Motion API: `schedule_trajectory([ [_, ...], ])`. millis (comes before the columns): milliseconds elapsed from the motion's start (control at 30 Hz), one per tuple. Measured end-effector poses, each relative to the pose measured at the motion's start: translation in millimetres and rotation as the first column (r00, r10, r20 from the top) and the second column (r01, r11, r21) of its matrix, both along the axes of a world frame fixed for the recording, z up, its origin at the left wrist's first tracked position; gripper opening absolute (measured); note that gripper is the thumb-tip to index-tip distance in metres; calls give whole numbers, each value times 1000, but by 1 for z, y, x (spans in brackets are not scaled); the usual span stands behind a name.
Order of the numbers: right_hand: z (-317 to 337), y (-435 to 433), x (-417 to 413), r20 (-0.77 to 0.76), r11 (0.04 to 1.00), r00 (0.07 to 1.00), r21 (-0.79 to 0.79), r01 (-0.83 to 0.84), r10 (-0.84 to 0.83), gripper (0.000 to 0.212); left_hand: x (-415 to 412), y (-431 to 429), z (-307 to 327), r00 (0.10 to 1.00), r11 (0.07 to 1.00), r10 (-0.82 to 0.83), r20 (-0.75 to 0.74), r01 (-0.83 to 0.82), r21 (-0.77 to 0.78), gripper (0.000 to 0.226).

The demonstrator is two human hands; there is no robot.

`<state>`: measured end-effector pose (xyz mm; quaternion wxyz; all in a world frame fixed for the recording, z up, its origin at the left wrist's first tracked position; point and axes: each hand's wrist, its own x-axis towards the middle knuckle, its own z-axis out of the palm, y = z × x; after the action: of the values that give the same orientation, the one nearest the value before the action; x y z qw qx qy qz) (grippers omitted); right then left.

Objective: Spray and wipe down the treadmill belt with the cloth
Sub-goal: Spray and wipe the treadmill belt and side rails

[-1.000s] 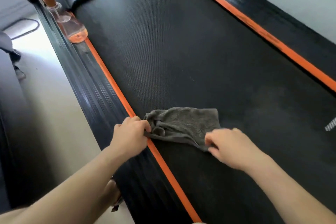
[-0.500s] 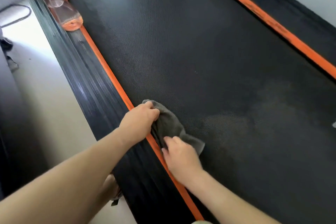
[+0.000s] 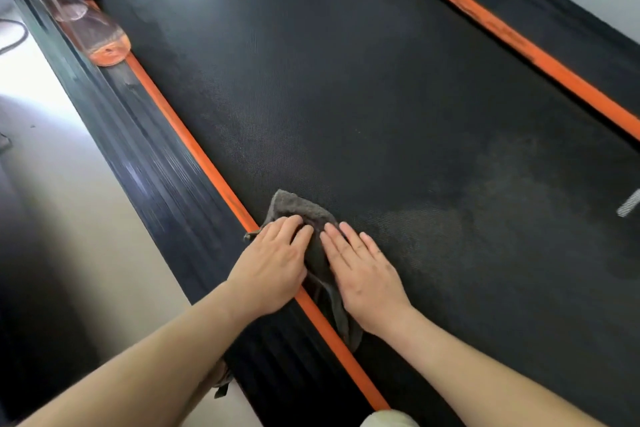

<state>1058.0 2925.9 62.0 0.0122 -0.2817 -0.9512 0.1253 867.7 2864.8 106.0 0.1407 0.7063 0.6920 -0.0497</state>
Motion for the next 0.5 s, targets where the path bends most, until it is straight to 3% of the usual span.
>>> schedule_trajectory([
  [100,2,23,28,65,993,992,61,104,-108,57,36,13,-2,999,1000,19,30,-18,-9,62],
  [234,13,62,58,72,945,946,109,309,-317,58,44,29,-6,999,995,-24,41,20,103,55],
  [434,2,-15,4,-24,999,999,-9,47,-47,57,-10,17,5,995,993,-5,-95,16,116,11],
  [501,3,-30,-14,-27,998,998,-46,-50,49,57,-31,11,8,986,996,40,-160,-26,87,14],
])
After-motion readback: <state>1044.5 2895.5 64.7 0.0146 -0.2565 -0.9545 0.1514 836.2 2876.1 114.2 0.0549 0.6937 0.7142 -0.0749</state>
